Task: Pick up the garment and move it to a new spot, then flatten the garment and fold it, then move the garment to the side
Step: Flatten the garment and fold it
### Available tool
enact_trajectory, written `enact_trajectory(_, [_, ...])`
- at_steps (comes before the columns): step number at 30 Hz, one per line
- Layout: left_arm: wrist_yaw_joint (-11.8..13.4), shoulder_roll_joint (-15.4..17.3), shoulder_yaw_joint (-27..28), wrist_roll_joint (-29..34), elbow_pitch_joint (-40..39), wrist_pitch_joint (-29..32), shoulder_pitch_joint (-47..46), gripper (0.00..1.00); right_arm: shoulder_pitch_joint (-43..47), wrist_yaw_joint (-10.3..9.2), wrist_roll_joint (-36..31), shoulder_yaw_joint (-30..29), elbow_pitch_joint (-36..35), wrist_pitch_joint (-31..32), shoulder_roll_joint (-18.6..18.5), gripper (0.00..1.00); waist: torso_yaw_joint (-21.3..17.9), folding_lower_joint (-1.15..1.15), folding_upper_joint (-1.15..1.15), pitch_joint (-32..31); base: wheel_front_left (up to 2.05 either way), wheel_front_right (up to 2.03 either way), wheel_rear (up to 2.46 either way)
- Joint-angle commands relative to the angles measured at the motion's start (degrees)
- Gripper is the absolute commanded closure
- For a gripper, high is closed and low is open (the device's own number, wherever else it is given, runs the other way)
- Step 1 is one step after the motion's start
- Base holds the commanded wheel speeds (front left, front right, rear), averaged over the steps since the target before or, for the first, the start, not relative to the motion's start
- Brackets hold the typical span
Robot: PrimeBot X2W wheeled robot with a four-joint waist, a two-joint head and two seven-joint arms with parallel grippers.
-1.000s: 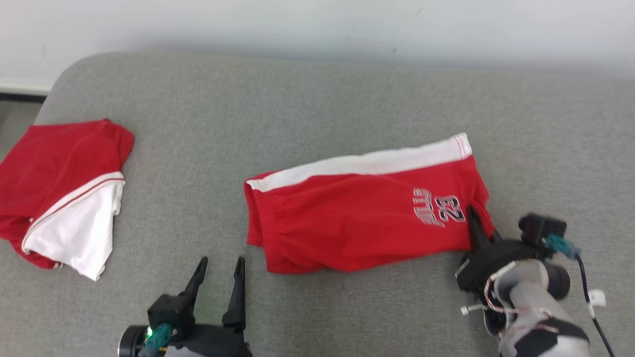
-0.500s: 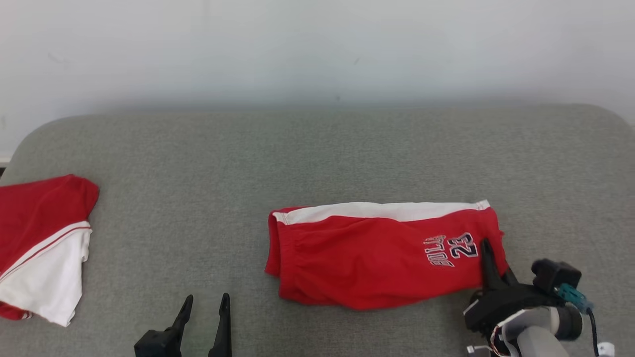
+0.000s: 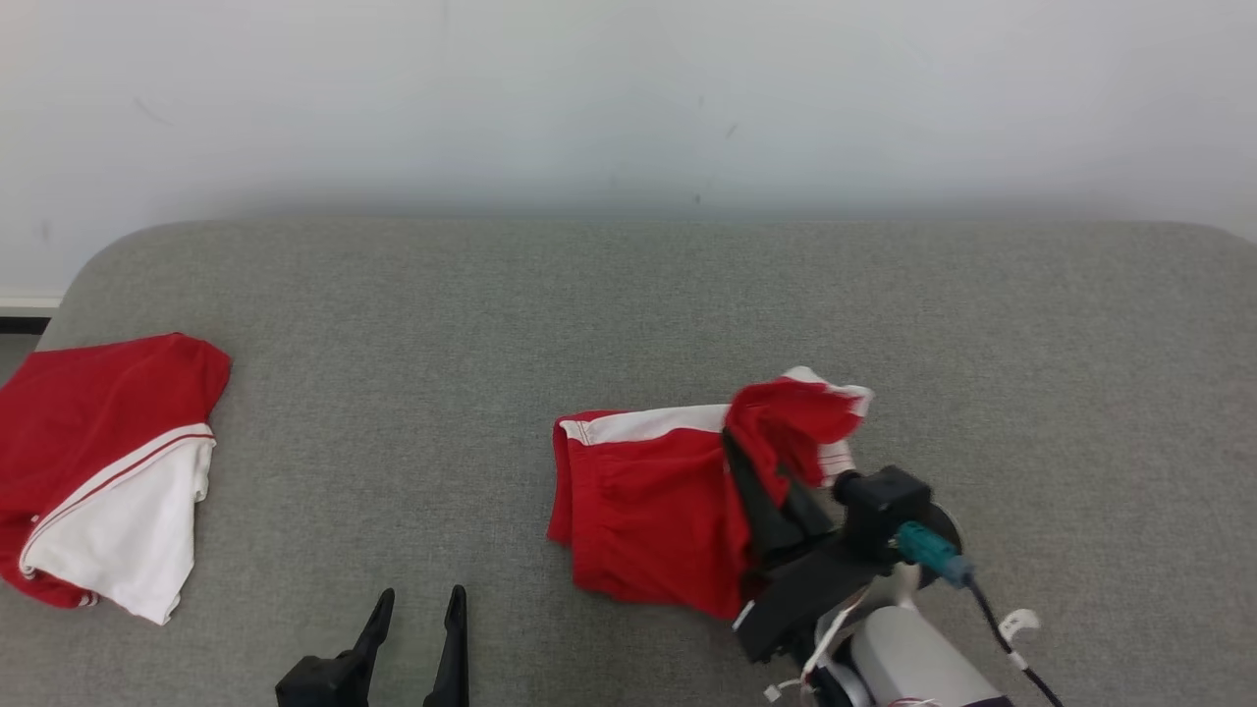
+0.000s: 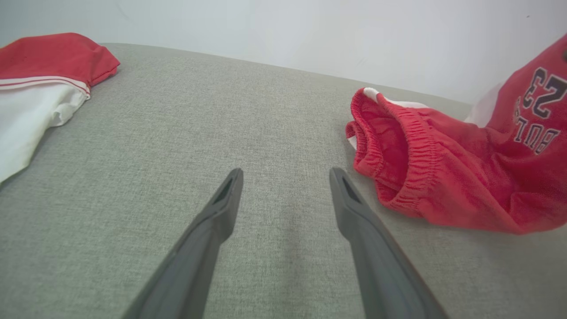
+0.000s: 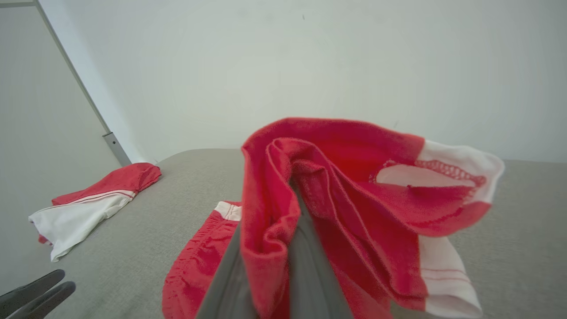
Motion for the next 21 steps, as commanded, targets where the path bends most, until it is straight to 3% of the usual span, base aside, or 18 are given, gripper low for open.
enact_trajectory(1, [0.24,0.02,-0.1,-0.34,0.12,-0.19,0.22,0.0,-0.78,-0.12,0.82,3.31,0.54,-0.01,0.48,1.0,1.29,0.0,0.0,-0.17,0.0,0.0,0.0])
enact_trajectory(6, [0.44,0.0,-1.11,-0.71,0.28,-0.19,0.56,0.0,-3.24,-0.12,2.6,13.76,6.76,0.15,0.57,1.0,3.59,0.0,0.0,-0.5,0.0,0.0,0.0])
enact_trajectory(7, [0.51,0.02,-1.17,-0.69,0.33,-0.19,0.52,0.0,-3.72,-0.12,2.88,15.17,8.68,0.46,0.62,0.8,3.92,0.0,0.0,-0.49,0.0,0.0,0.0])
enact_trajectory(8, [0.59,0.02,-1.26,-0.65,0.31,-0.19,0.38,0.0,-4.09,-0.12,3.73,16.14,10.18,0.44,0.64,0.51,4.29,0.0,0.0,-0.51,0.0,0.0,0.0])
enact_trajectory(9, [0.68,0.01,-1.41,-0.65,0.32,-0.19,0.27,0.0,-4.5,-0.12,4.59,17.29,11.17,0.4,0.7,0.0,4.56,0.0,0.0,-0.56,0.0,0.0,0.0])
enact_trajectory(16, [1.48,0.0,-0.56,-0.24,-0.55,-0.19,0.72,0.0,-5.01,-0.12,10.6,23.88,13.29,-0.04,0.7,0.0,3.56,0.0,0.0,-0.73,0.0,0.0,0.0])
enact_trajectory(21, [1.84,0.0,0.32,0.0,-1.27,-0.19,1.13,0.0,-4.04,-0.12,11.79,20.9,9.33,-0.08,-0.46,0.0,1.26,0.0,0.0,-0.78,0.0,0.0,0.0])
